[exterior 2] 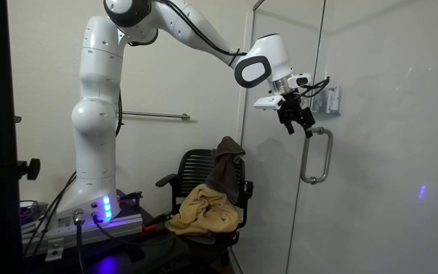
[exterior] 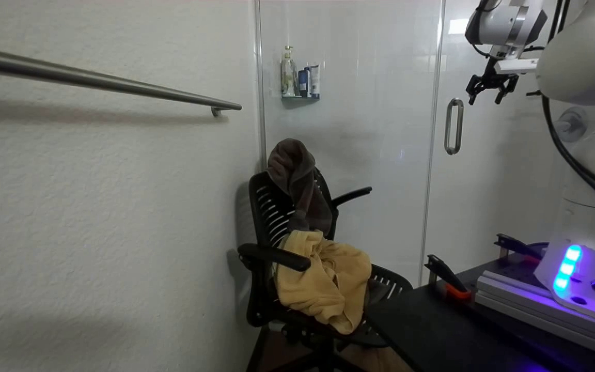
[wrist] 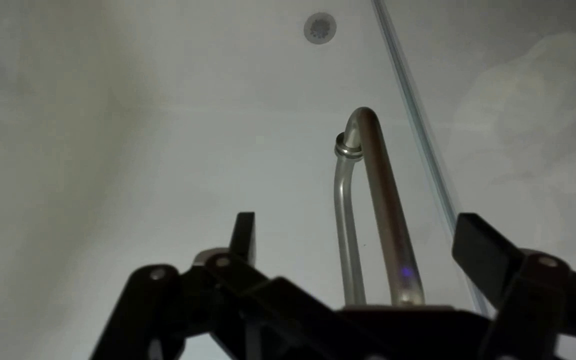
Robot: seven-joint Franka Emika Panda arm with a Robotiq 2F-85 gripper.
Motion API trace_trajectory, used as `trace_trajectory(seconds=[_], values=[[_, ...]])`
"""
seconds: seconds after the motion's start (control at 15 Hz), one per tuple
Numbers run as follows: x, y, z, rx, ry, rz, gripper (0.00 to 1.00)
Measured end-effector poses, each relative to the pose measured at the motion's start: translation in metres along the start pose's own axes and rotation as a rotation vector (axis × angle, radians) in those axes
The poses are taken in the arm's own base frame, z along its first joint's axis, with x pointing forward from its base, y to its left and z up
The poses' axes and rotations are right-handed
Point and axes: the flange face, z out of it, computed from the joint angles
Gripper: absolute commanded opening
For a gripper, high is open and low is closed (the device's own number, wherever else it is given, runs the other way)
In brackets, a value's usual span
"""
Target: Close then open the door
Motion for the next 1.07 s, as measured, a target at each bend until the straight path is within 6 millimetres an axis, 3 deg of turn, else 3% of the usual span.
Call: trace_trajectory(seconds=[0.33, 0.6, 0.67, 0.73, 1.07], values=[[0.040, -0.055, 0.043, -0.024, -0.016, -0.073, 1.00], [0.072, -0.066, 0.070, -0.104, -0.011, -0.075, 1.00], [0.076, -0.066, 0.074, -0.118, -0.010, -0.073, 0.89], [0.078, -0.065, 0.077, -0.124, -0.010, -0.072, 0.73], [0.072, -0.062, 0.071, -0.108, -0.011, -0.056, 0.38]])
